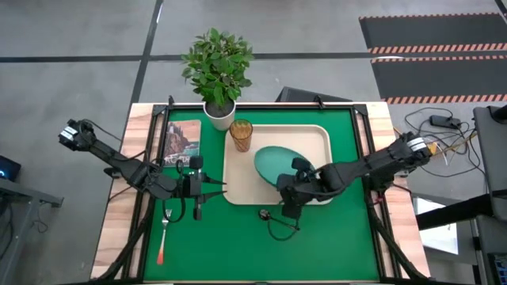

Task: Pick and place plate/cup/fork/spoon on tray
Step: Put the blue plate on the white serving tray

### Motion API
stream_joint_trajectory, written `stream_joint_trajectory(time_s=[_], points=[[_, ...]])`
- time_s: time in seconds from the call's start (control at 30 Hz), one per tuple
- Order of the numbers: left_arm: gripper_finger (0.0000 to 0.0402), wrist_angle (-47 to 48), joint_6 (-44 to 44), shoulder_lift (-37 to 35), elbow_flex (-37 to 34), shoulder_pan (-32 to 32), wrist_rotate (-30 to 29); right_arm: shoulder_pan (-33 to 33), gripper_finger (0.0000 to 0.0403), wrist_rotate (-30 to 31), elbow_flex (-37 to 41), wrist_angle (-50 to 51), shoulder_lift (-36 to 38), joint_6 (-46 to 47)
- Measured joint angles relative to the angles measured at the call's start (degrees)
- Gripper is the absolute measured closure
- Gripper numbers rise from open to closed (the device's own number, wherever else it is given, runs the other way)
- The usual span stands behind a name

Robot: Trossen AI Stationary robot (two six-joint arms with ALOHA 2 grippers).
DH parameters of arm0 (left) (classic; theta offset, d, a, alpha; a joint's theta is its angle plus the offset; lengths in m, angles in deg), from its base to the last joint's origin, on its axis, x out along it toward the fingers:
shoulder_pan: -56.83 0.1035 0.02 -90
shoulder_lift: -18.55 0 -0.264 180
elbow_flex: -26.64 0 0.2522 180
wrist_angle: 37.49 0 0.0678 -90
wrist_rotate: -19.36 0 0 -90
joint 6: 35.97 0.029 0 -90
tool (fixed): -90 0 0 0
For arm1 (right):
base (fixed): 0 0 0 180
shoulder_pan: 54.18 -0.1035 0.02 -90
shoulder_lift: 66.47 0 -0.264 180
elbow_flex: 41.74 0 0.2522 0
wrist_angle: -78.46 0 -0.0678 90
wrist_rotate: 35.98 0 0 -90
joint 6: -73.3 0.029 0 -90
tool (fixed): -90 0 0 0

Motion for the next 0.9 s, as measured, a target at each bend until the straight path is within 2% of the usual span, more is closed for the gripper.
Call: stream_joint_trajectory(time_s=[0.53,0.9], points=[[0.0319,0.22,-0.15,0.0,0.0,-0.03,0.0,4.13,0.0394,0.37,0.0,-0.03,-11.73,-8.04],[0.0319,0.24,-0.17,0.0,0.0,-0.02,0.0,5.6,0.0394,0.43,-0.02,-0.83,-17.49,-9.48]])
